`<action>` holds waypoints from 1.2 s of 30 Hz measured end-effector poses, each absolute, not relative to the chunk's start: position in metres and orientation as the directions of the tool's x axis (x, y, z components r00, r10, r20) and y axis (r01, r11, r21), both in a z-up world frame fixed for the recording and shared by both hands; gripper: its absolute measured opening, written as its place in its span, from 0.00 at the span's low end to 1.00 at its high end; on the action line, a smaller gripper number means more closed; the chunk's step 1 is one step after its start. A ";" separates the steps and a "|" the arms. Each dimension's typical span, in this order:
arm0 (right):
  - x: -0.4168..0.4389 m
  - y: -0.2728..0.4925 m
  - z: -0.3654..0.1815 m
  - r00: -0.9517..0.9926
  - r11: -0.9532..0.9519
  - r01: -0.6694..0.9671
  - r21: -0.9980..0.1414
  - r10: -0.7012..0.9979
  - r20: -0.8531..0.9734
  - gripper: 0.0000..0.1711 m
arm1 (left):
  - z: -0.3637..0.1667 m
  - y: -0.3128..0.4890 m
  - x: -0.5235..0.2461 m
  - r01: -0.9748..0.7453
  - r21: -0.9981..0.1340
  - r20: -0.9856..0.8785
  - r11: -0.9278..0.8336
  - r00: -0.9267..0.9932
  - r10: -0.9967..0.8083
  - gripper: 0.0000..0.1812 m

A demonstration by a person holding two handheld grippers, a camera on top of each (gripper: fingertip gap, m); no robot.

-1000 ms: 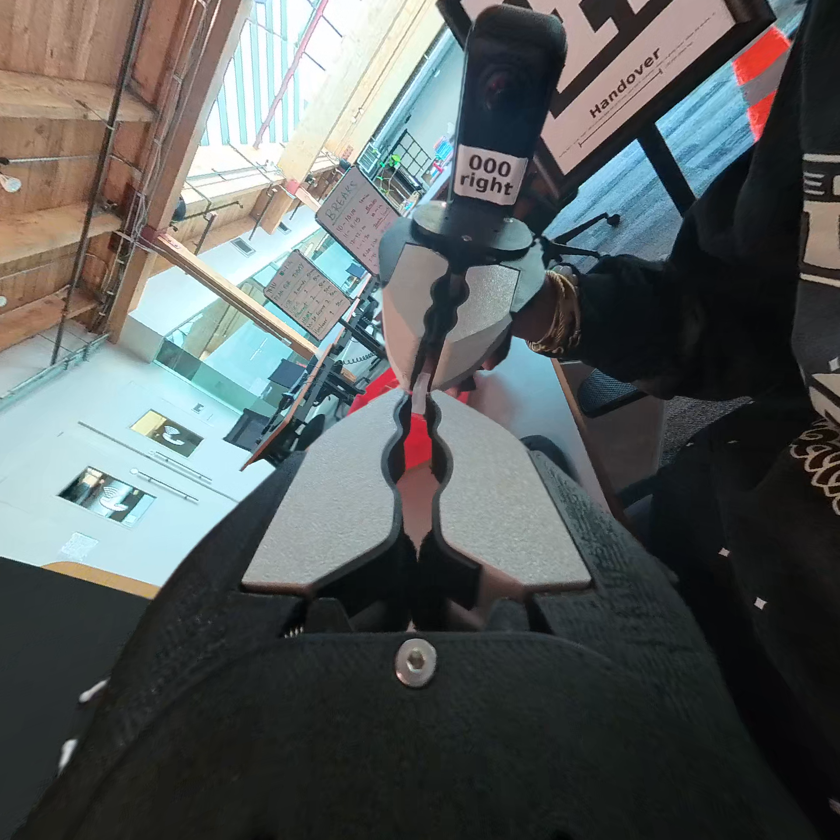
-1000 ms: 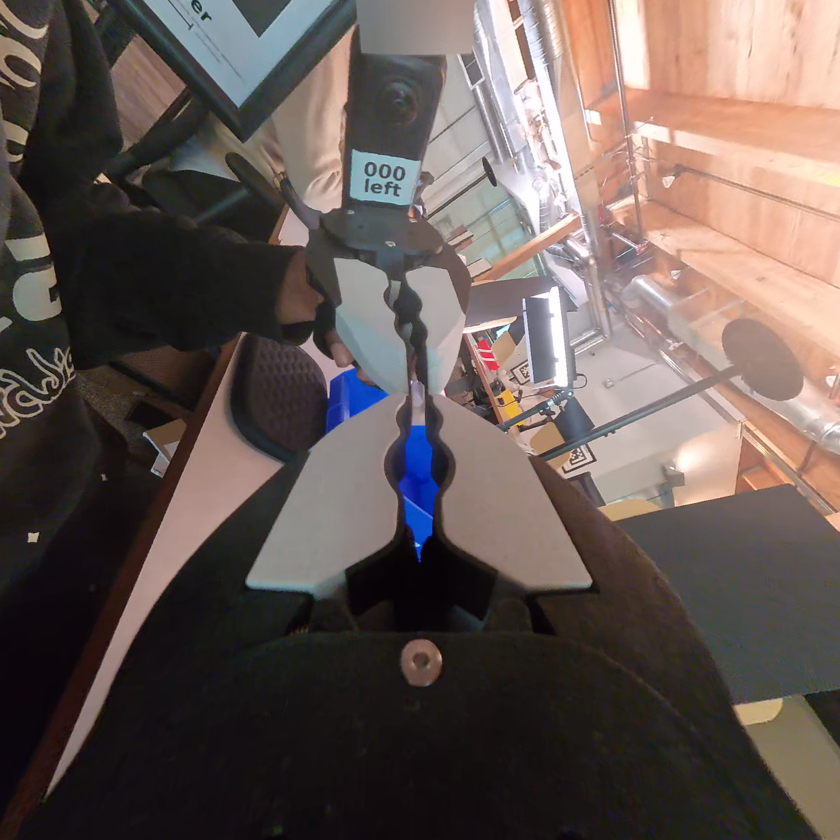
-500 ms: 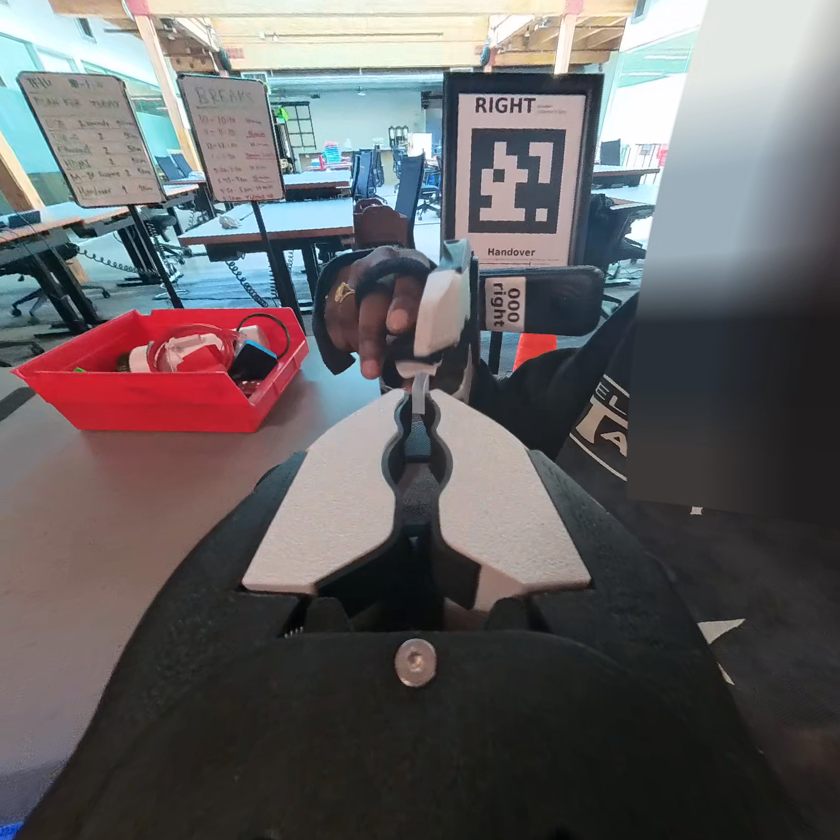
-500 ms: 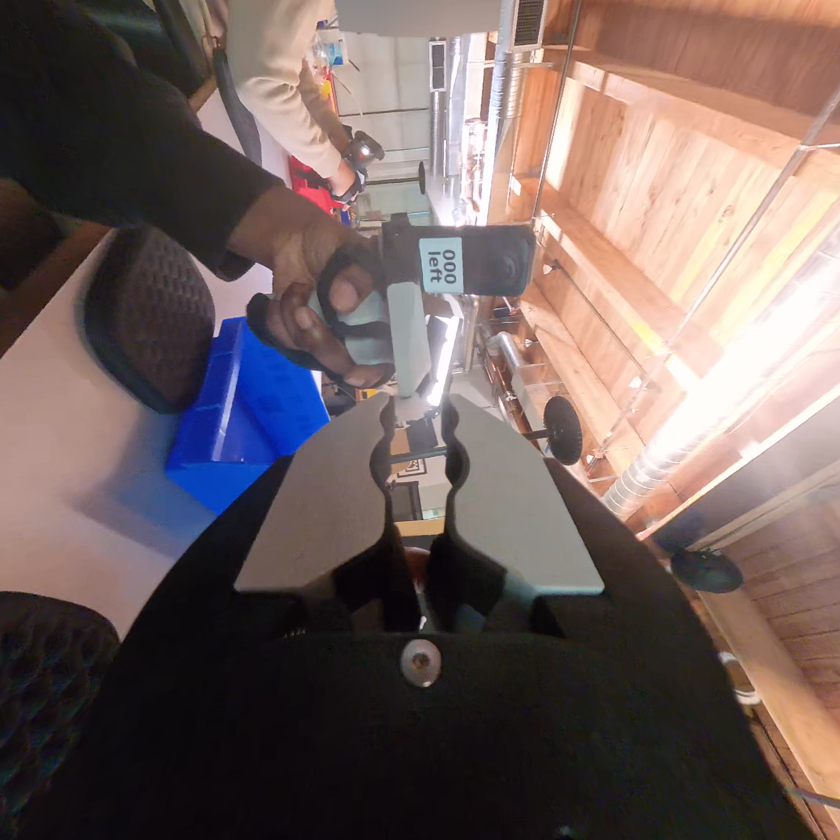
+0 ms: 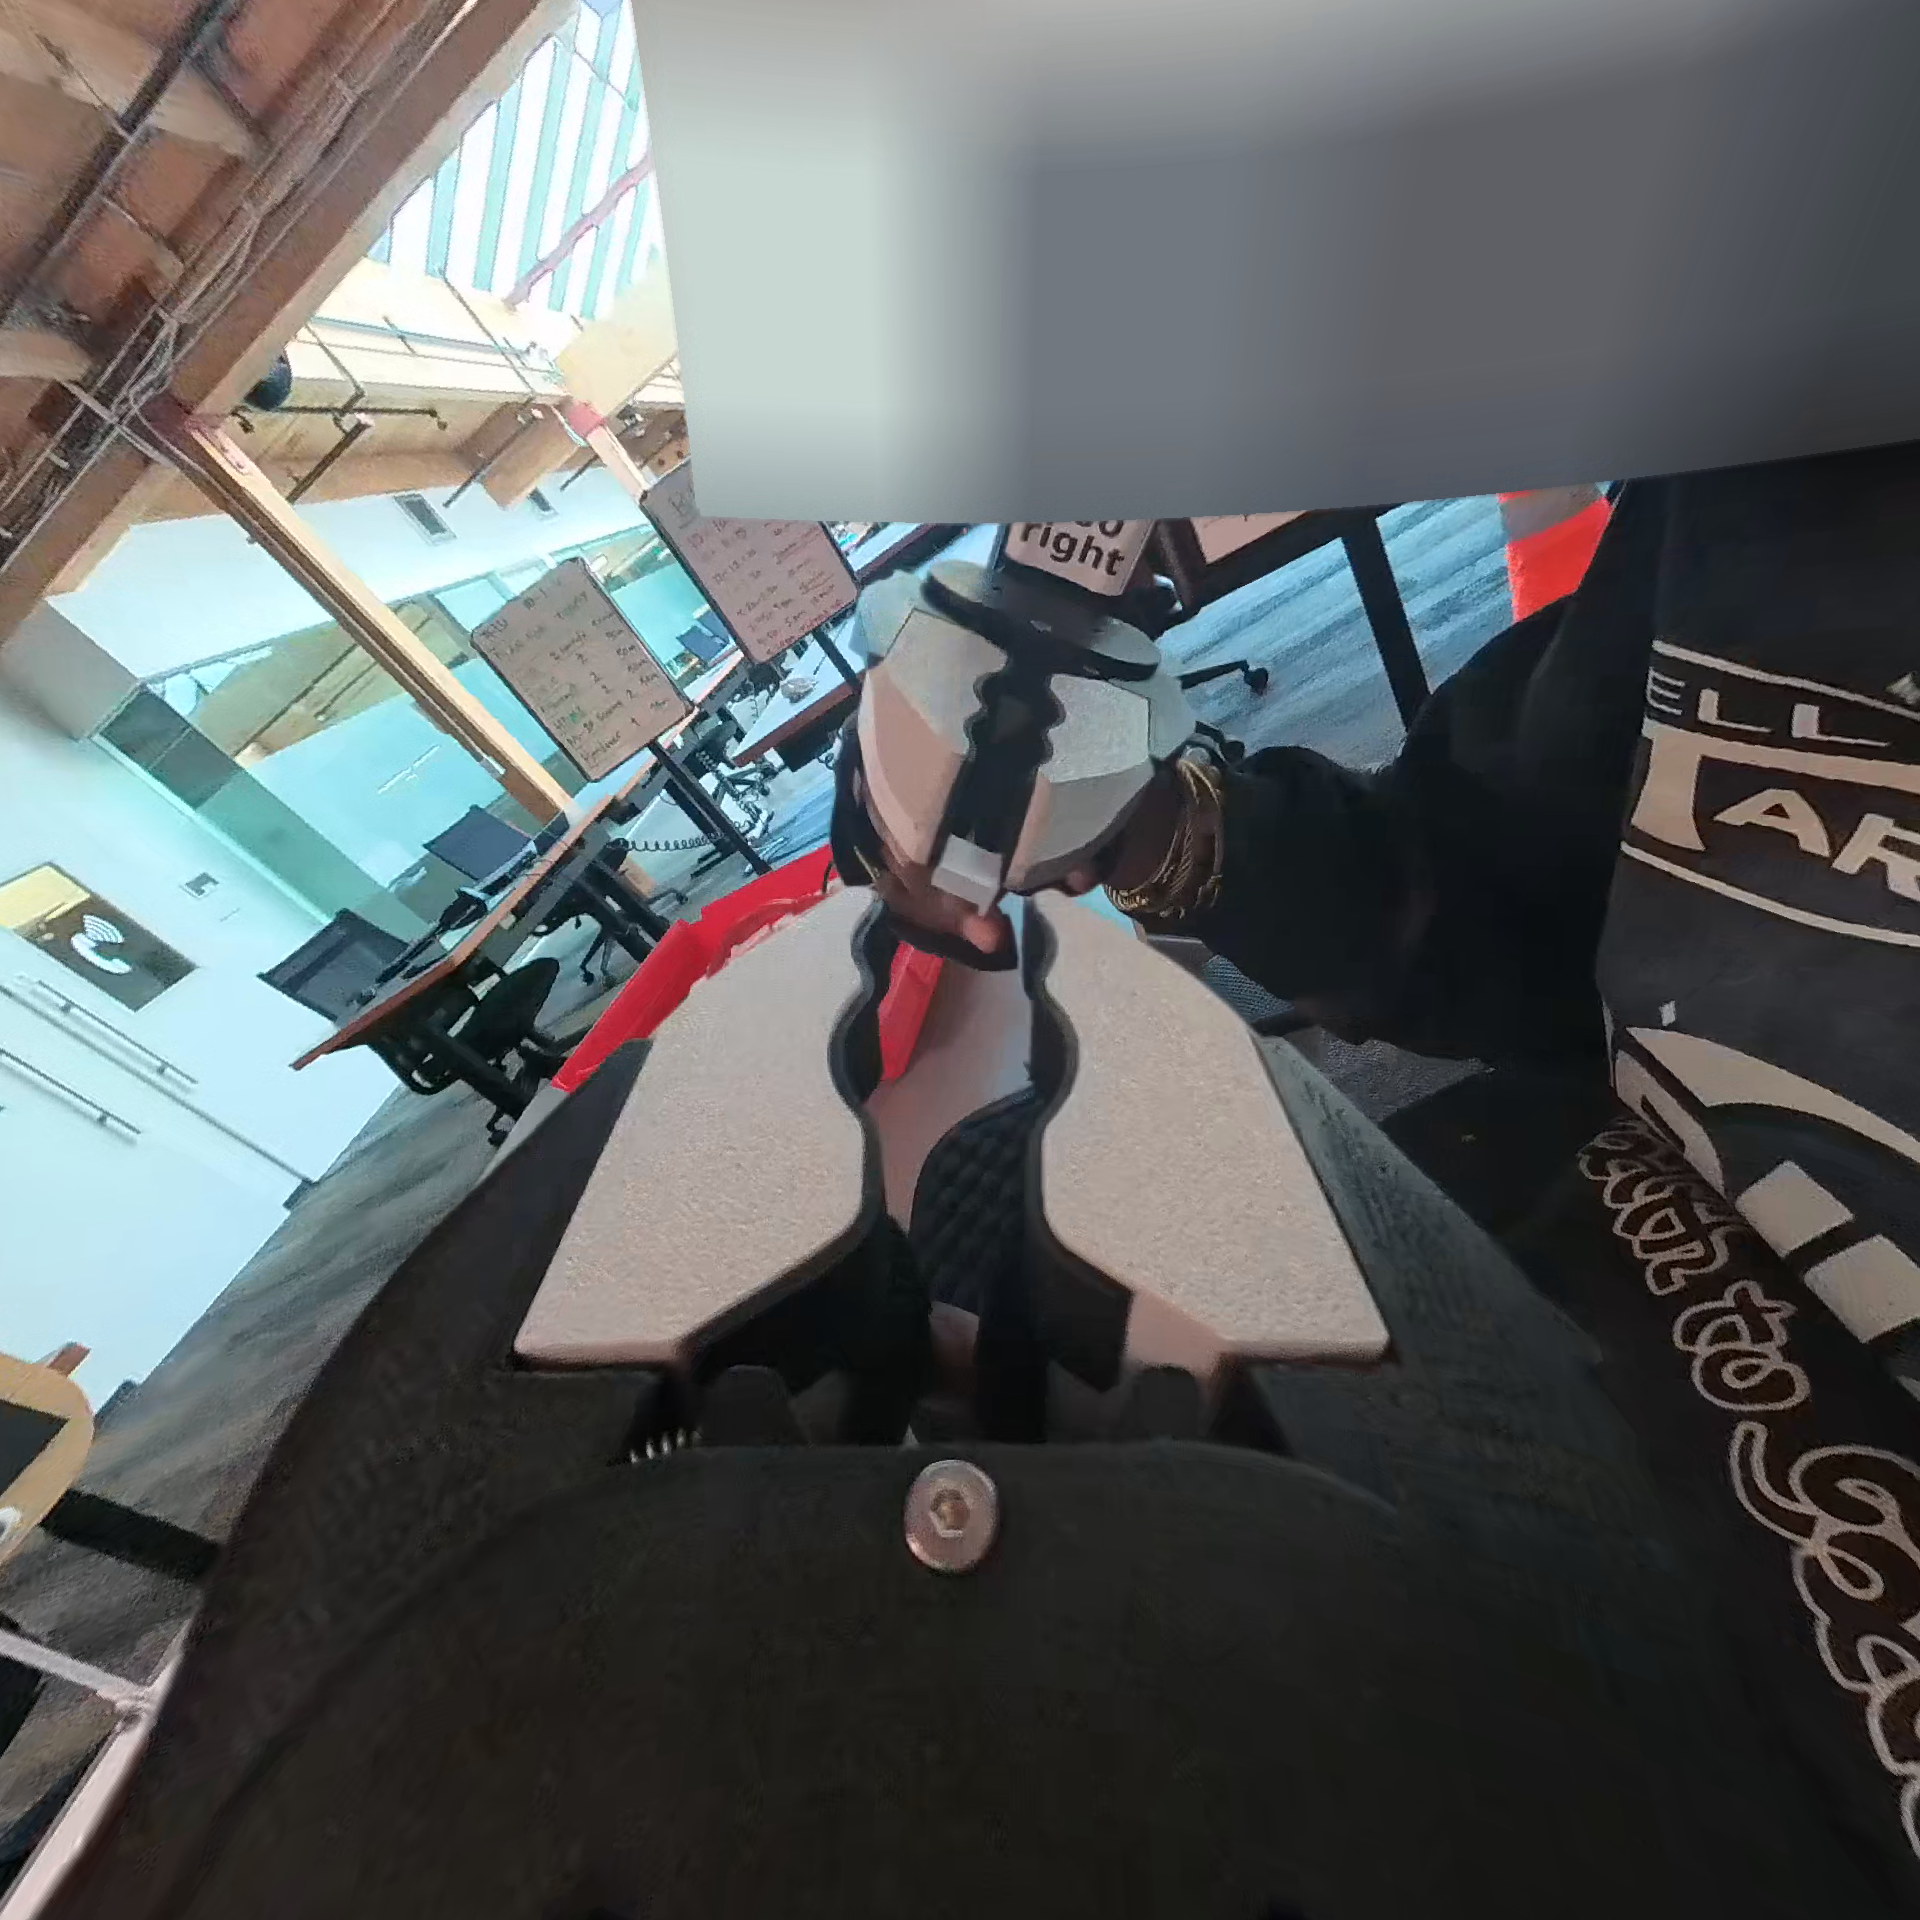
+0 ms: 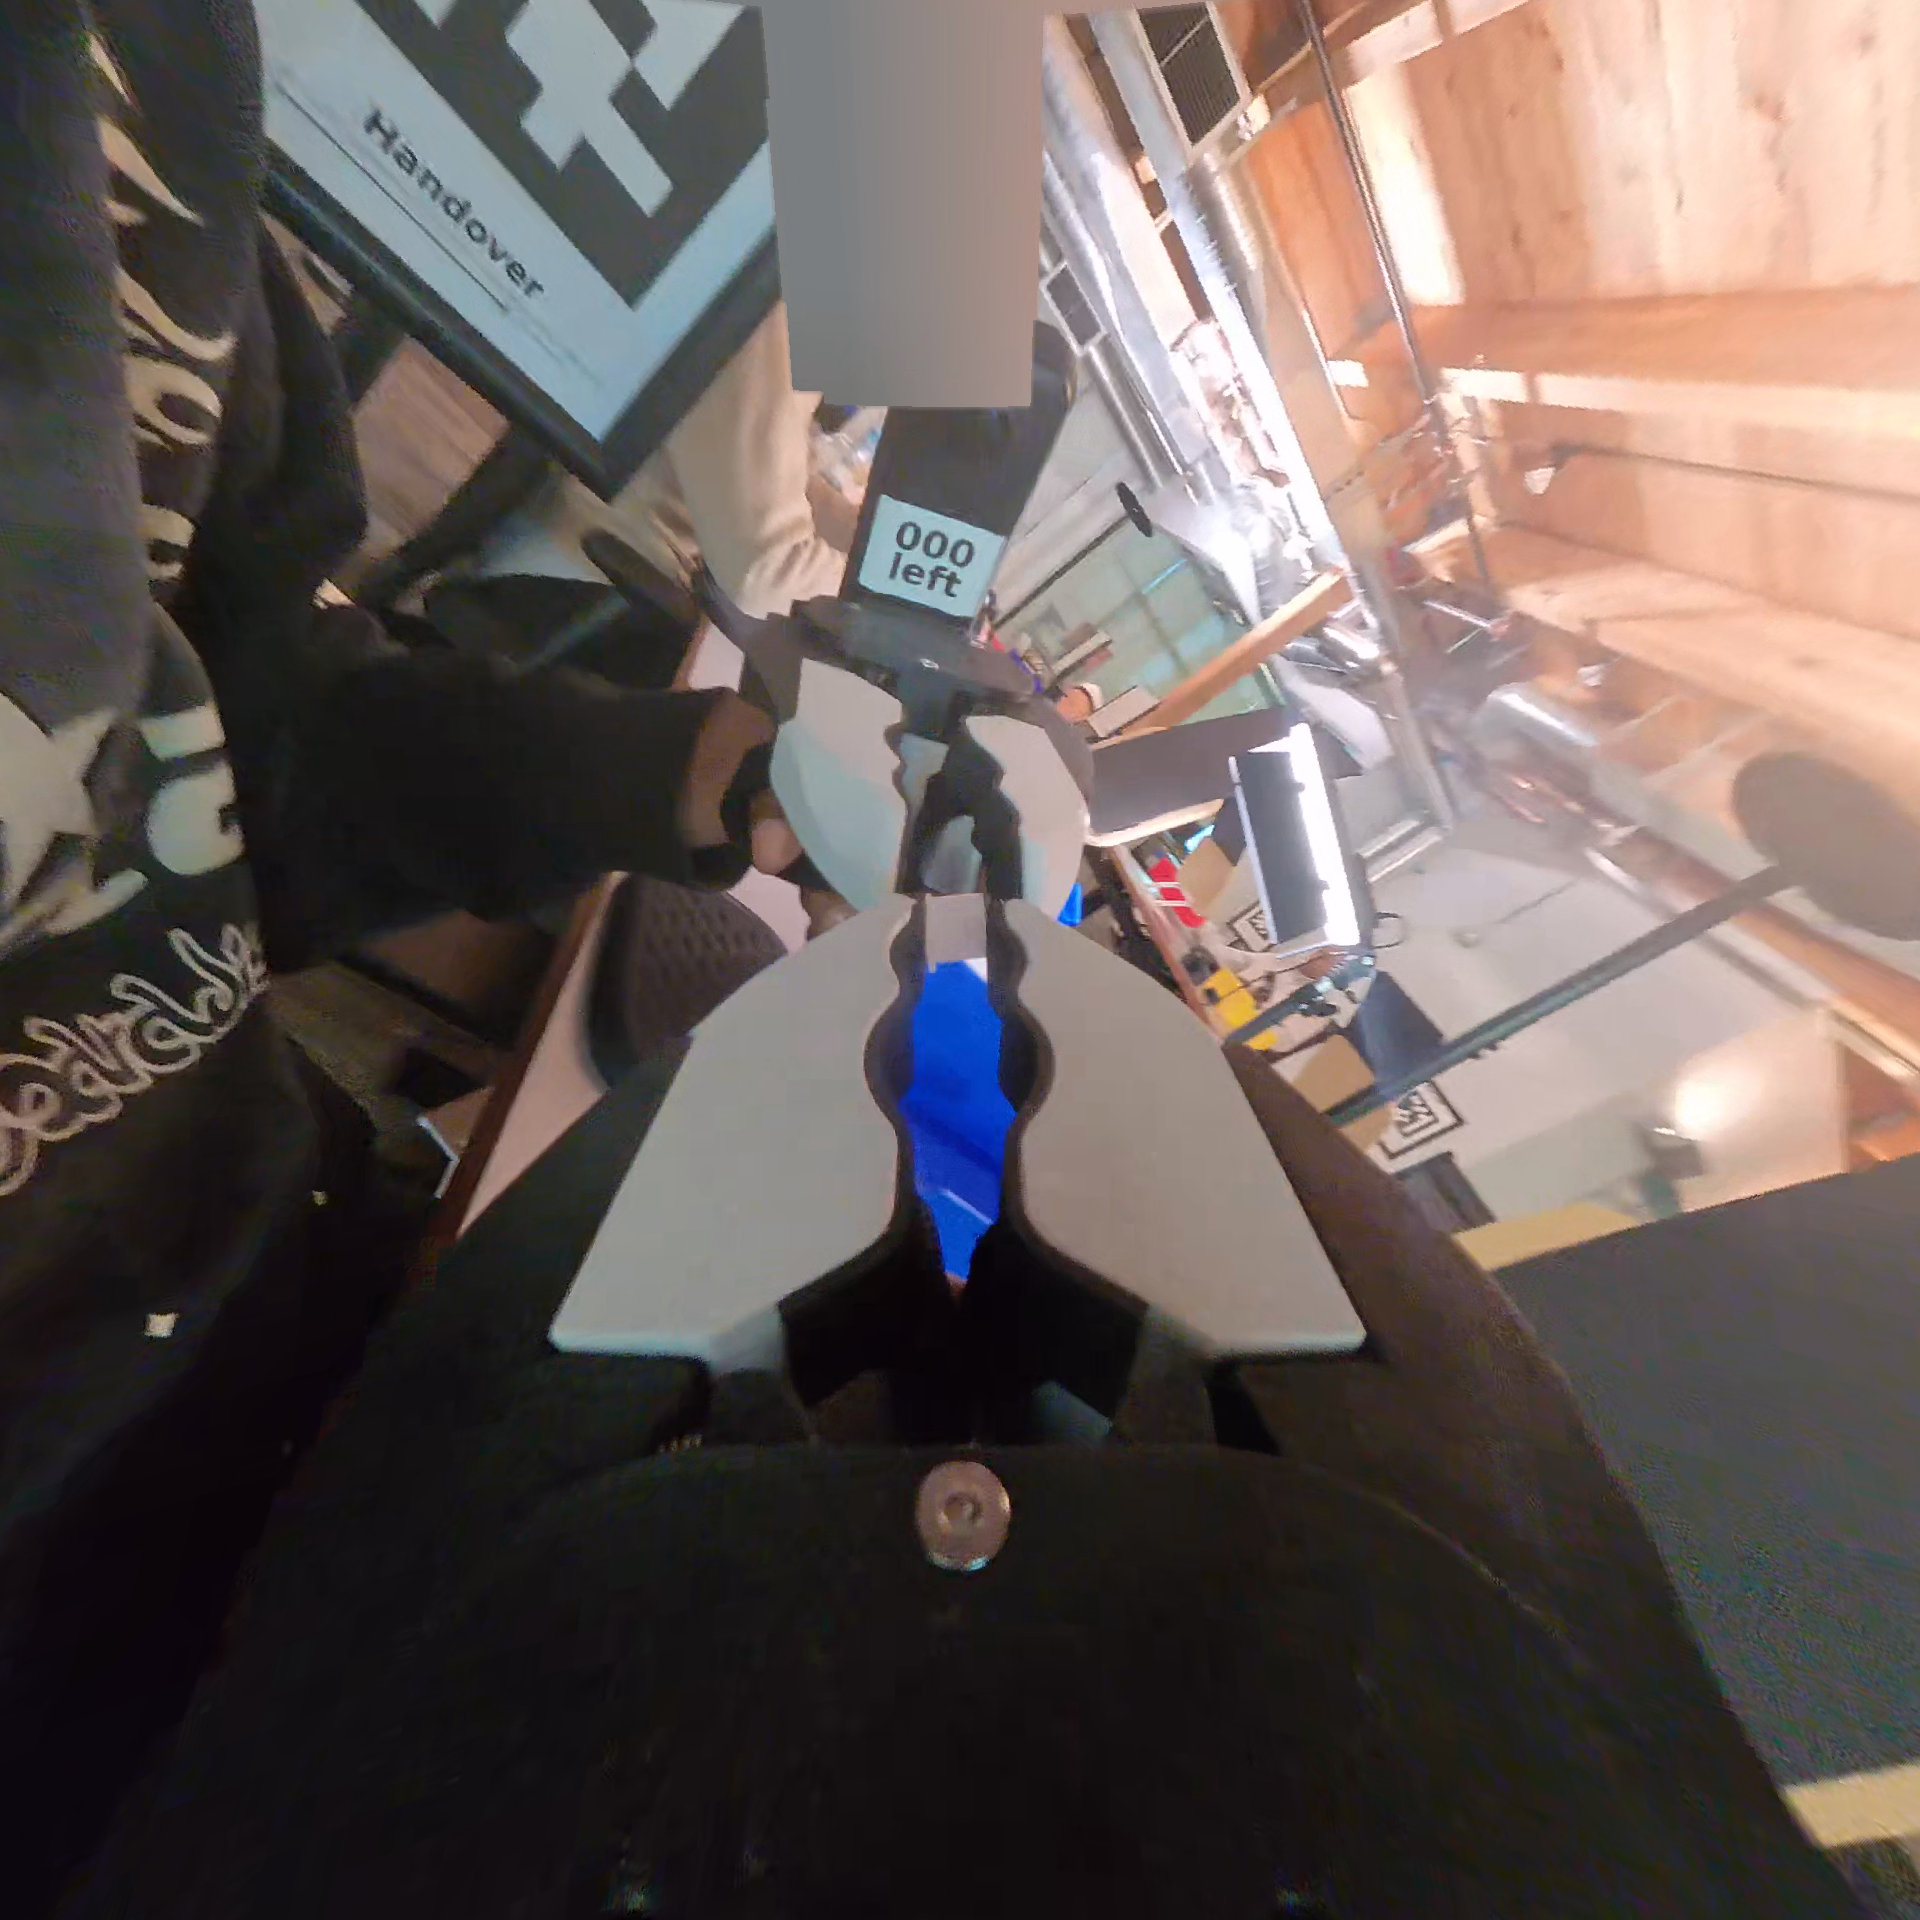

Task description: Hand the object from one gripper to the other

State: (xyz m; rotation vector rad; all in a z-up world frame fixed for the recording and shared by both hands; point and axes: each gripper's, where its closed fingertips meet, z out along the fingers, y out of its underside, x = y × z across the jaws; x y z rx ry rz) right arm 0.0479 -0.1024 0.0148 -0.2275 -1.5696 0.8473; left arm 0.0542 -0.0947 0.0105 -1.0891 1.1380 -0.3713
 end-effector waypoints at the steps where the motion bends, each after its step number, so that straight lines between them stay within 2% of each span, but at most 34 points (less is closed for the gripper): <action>1: 0.048 -0.103 0.015 -0.216 0.701 -0.320 -0.638 0.601 0.769 0.06 | 0.012 -0.096 0.055 -0.255 -0.837 -0.547 0.485 0.426 -0.721 0.11; 7: 0.046 -0.104 0.012 -0.250 0.674 -0.302 -0.674 0.626 0.738 0.06 | 0.011 -0.098 0.058 -0.261 -0.818 -0.574 0.512 0.401 -0.714 0.06; 11: 0.047 -0.105 0.014 -0.240 0.674 -0.324 -0.664 0.620 0.747 0.06 | 0.013 -0.099 0.058 -0.216 -0.877 -0.481 0.430 0.401 -0.780 0.06; 13: 0.049 -0.105 0.016 -0.170 0.730 -0.361 -0.580 0.560 0.811 0.10 | 0.017 -0.100 0.057 -0.139 -0.930 -0.367 0.341 0.407 -0.836 0.06; 15: 0.051 -0.103 0.019 -0.024 0.831 -0.370 -0.415 0.439 0.898 0.14 | 0.021 -0.099 0.054 -0.063 -0.971 -0.238 0.233 0.400 -0.885 0.06; 17: 0.049 -0.100 0.021 0.087 0.904 -0.323 -0.280 0.323 0.942 0.15 | 0.021 -0.098 0.051 -0.006 -0.990 -0.130 0.138 0.372 -0.919 0.06; 19: 0.046 -0.098 0.019 0.131 0.944 -0.268 -0.193 0.234 0.963 0.15 | 0.019 -0.098 0.050 0.021 -0.997 -0.057 0.068 0.342 -0.938 0.06; 21: 0.044 -0.099 0.018 0.159 0.960 -0.245 -0.135 0.177 0.971 0.12 | 0.016 -0.097 0.050 0.021 -1.000 -0.013 0.021 0.326 -0.945 0.06; 25: 0.041 -0.101 0.013 0.151 0.970 -0.223 -0.093 0.129 0.980 0.05 | 0.014 -0.096 0.051 0.019 -1.000 0.003 0.004 0.325 -0.946 0.06; 28: 0.040 -0.100 0.011 0.124 0.971 -0.209 -0.114 0.142 0.982 0.04 | 0.014 -0.096 0.050 0.008 -1.000 -0.024 0.029 0.330 -0.944 0.06; 30: 0.041 -0.100 0.013 0.102 0.957 -0.229 -0.179 0.207 0.973 0.04 | 0.017 -0.096 0.049 -0.008 -0.989 -0.138 0.145 0.362 -0.922 0.08; 33: 0.042 -0.095 0.014 0.018 0.906 -0.248 -0.344 0.359 0.933 0.04 | 0.019 -0.095 0.045 -0.128 -0.909 -0.411 0.396 0.434 -0.802 0.10; 36: 0.047 -0.098 0.018 -0.087 0.801 -0.307 -0.513 0.513 0.854 0.04 | 0.014 -0.093 0.044 -0.305 -0.793 -0.608 0.527 0.444 -0.658 0.09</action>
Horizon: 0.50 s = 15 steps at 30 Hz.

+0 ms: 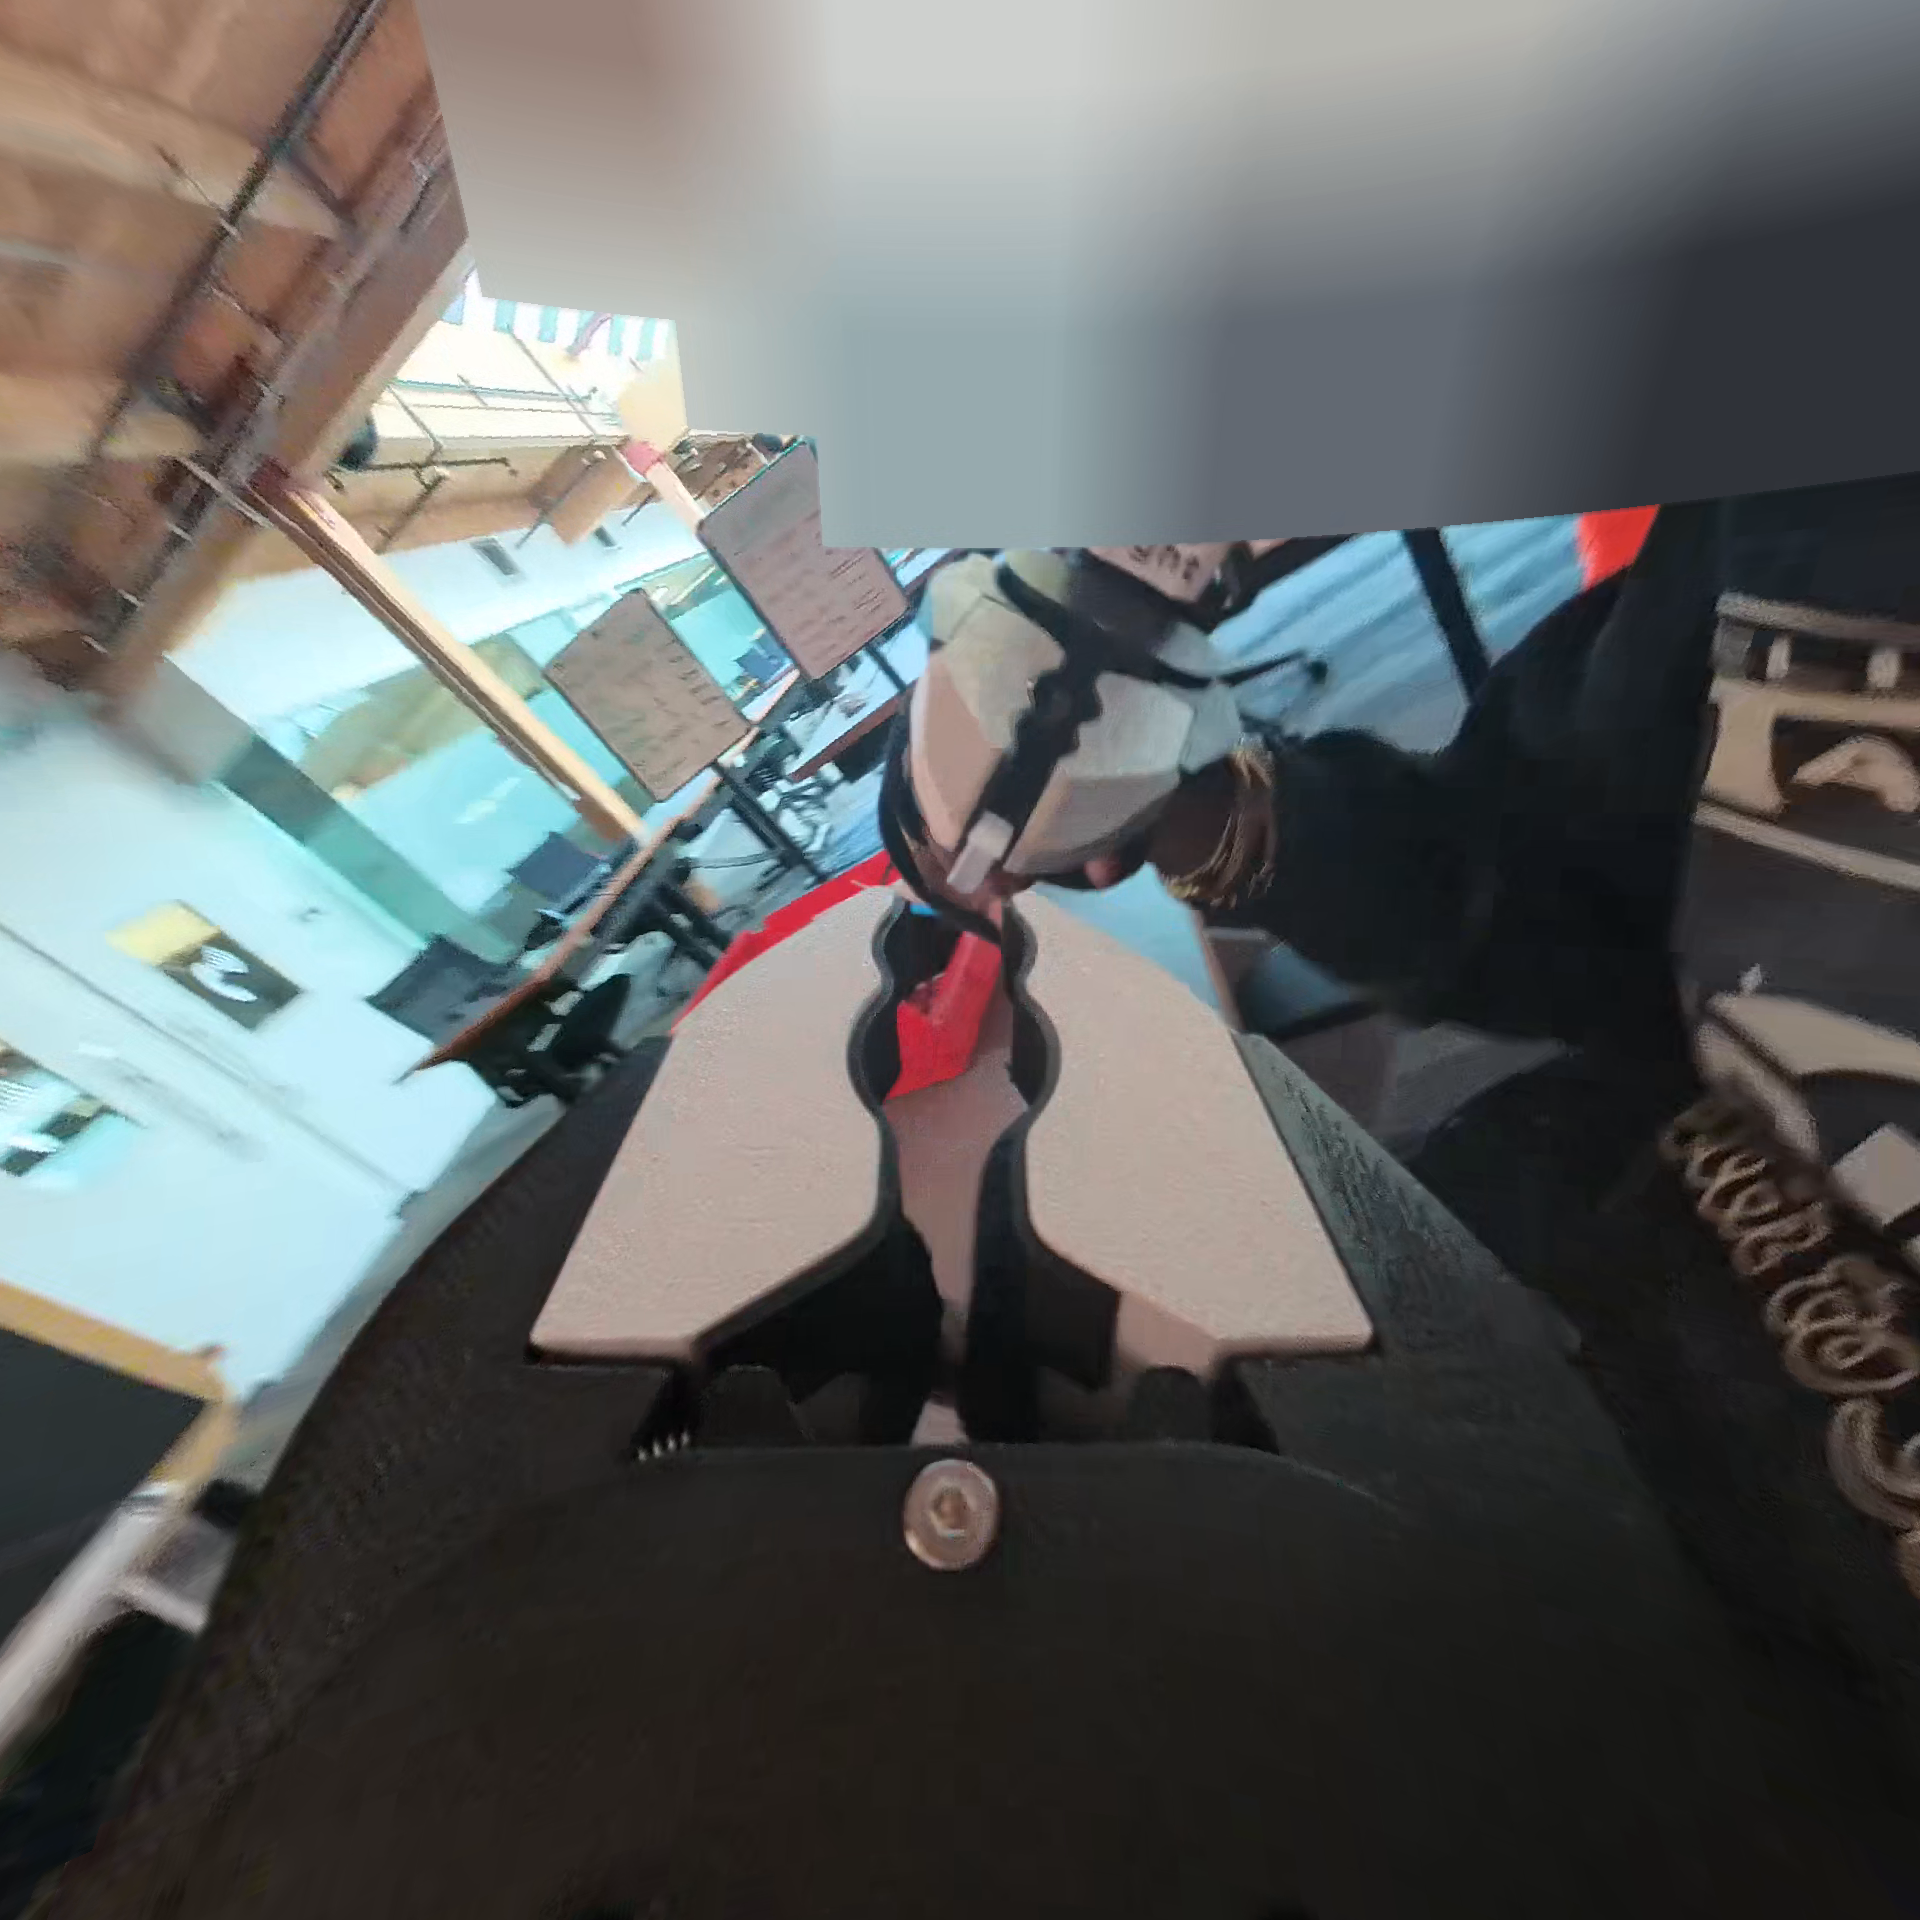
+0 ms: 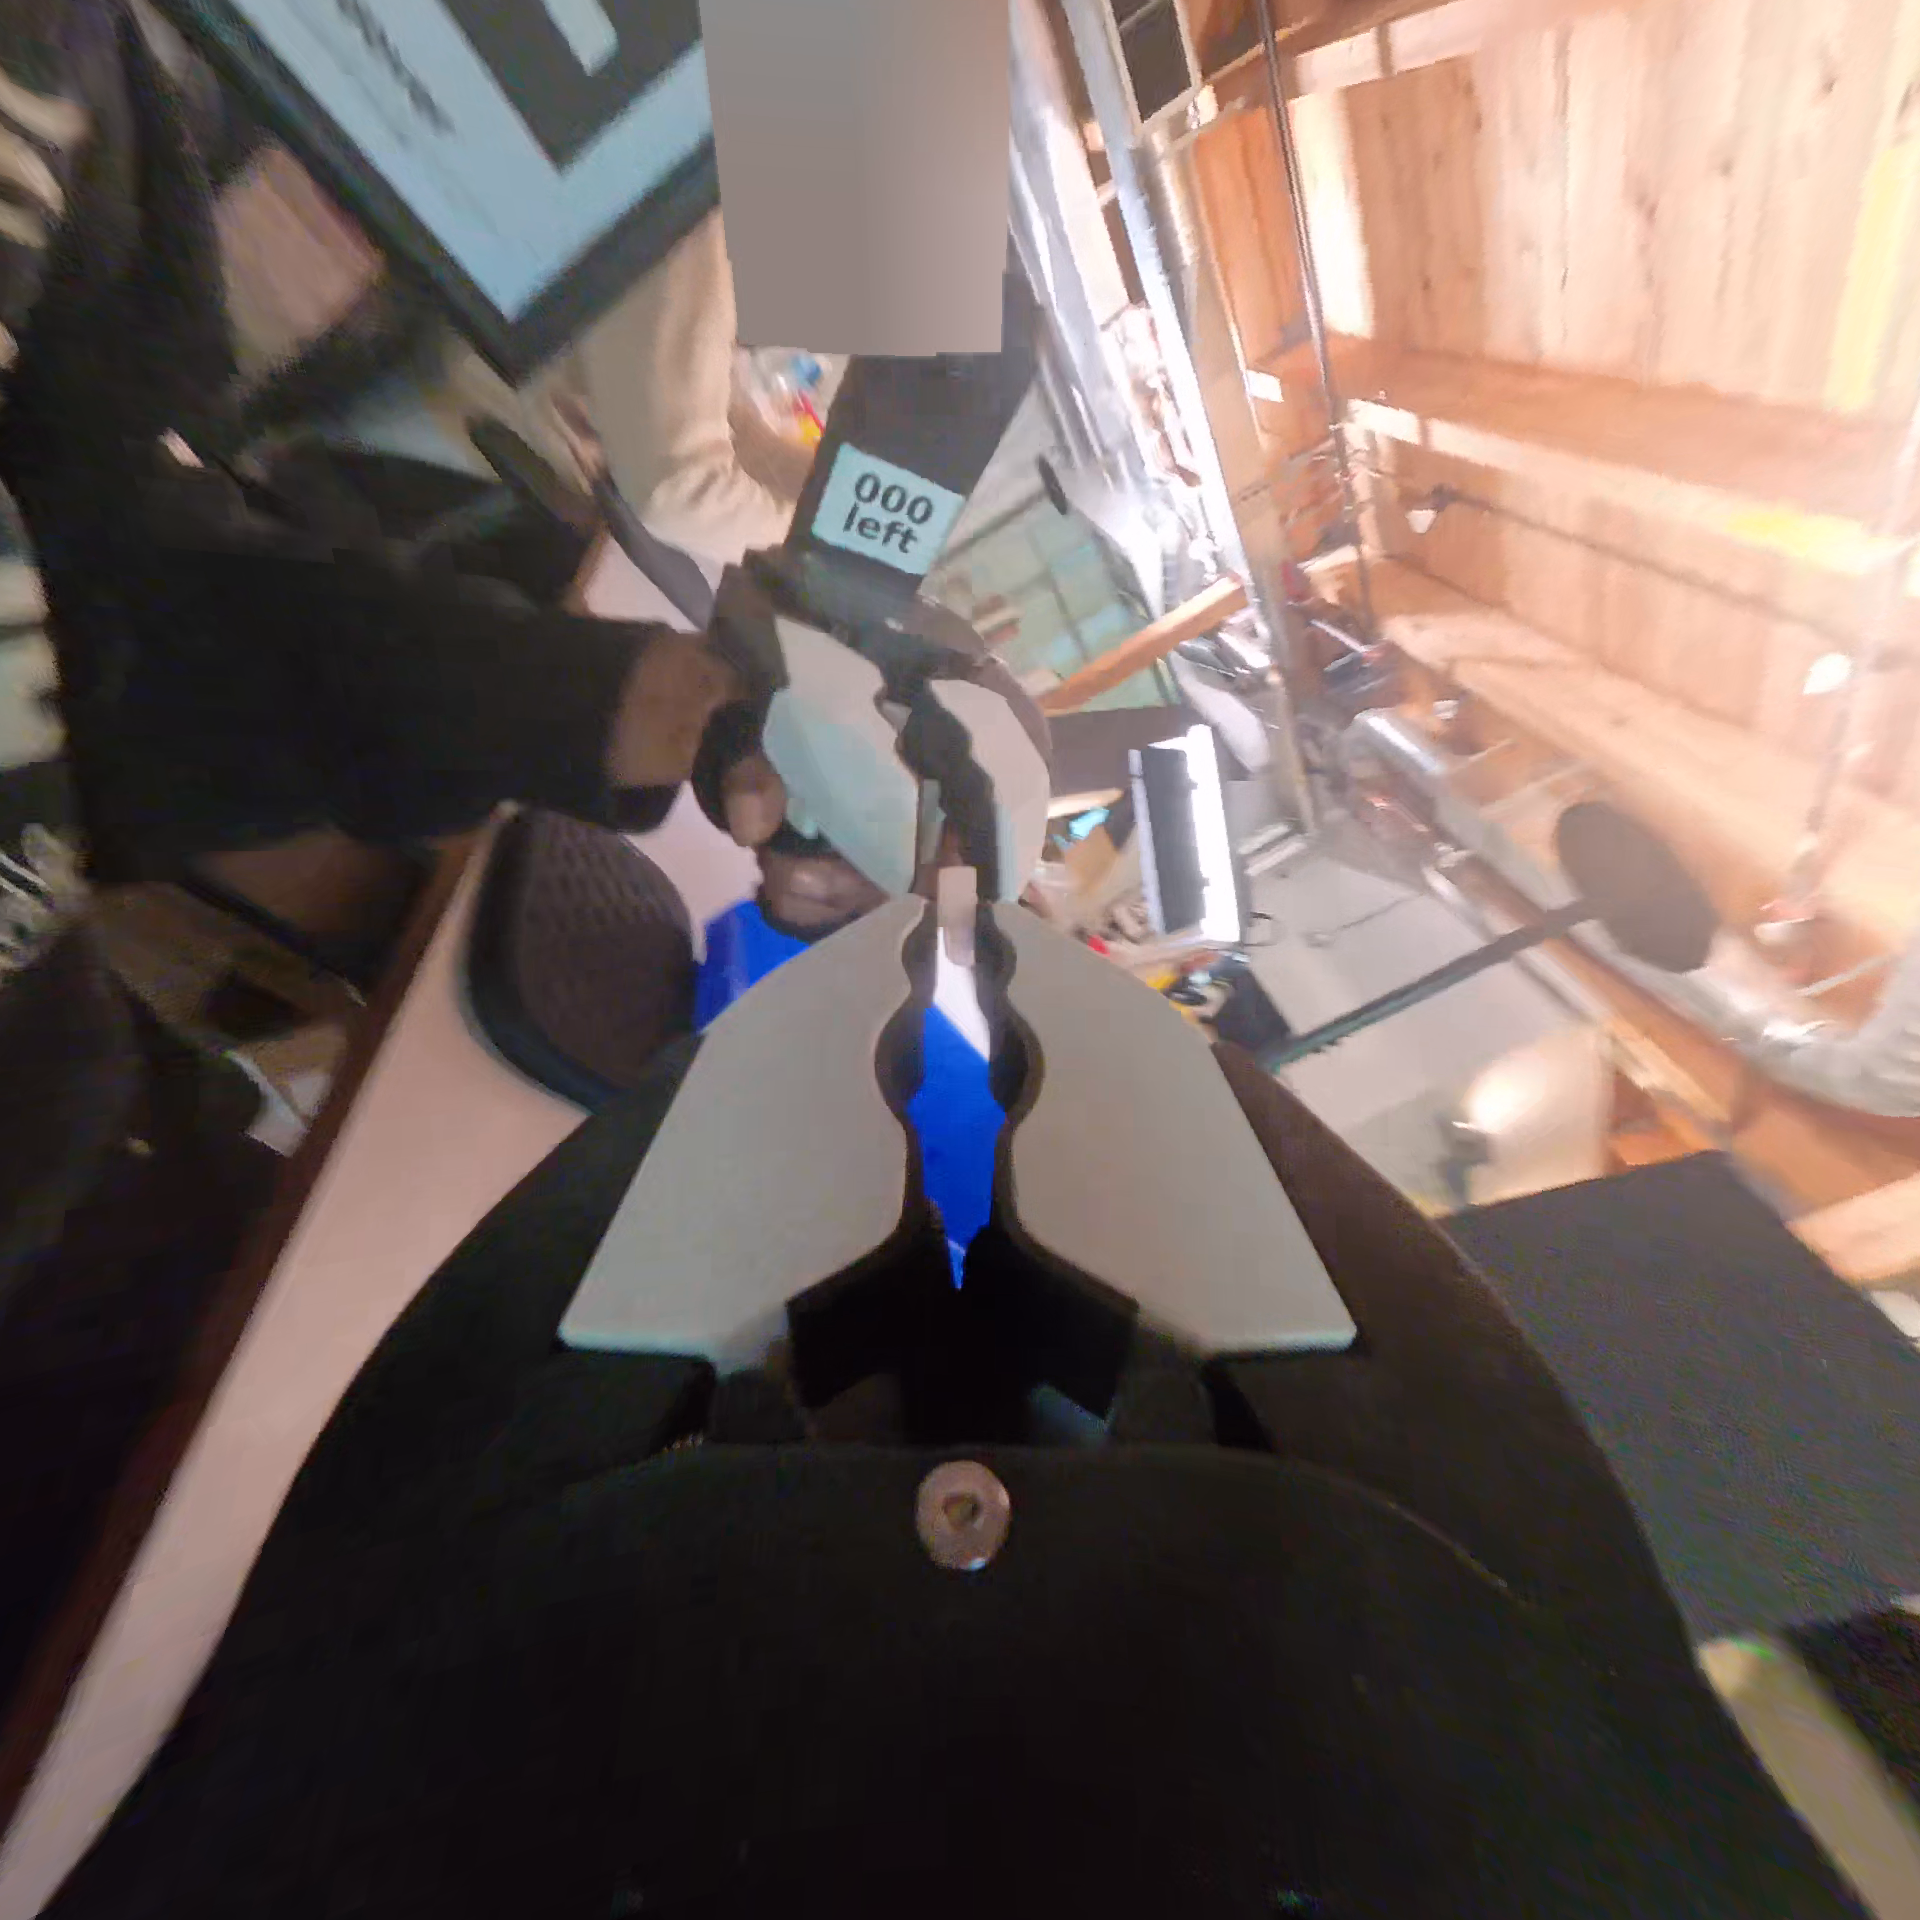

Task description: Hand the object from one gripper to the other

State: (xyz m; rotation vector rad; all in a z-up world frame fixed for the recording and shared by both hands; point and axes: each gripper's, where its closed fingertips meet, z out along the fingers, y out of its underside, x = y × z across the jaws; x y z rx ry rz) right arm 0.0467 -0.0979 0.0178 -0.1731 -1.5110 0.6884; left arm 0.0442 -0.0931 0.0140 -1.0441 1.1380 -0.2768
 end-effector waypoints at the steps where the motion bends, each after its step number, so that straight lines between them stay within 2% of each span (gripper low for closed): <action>1: 0.048 -0.099 0.018 -0.126 0.764 -0.320 -0.561 0.552 0.824 0.04 | 0.012 -0.094 0.046 -0.342 -0.757 -0.653 0.557 0.429 -0.624 0.08; 4: 0.051 -0.102 0.017 -0.217 0.686 -0.324 -0.651 0.616 0.757 0.04 | 0.013 -0.096 0.052 -0.384 -0.686 -0.727 0.618 0.410 -0.551 0.08; 7: 0.052 -0.106 0.016 -0.273 0.641 -0.325 -0.695 0.640 0.718 0.04 | 0.013 -0.097 0.054 -0.390 -0.654 -0.754 0.648 0.402 -0.519 0.07; 13: 0.052 -0.107 0.013 -0.301 0.622 -0.312 -0.718 0.652 0.696 0.04 | 0.010 -0.098 0.059 -0.372 -0.670 -0.741 0.643 0.383 -0.551 0.03; 15: 0.052 -0.106 0.013 -0.289 0.634 -0.314 -0.707 0.645 0.707 0.04 | 0.009 -0.097 0.059 -0.346 -0.717 -0.697 0.605 0.388 -0.604 0.03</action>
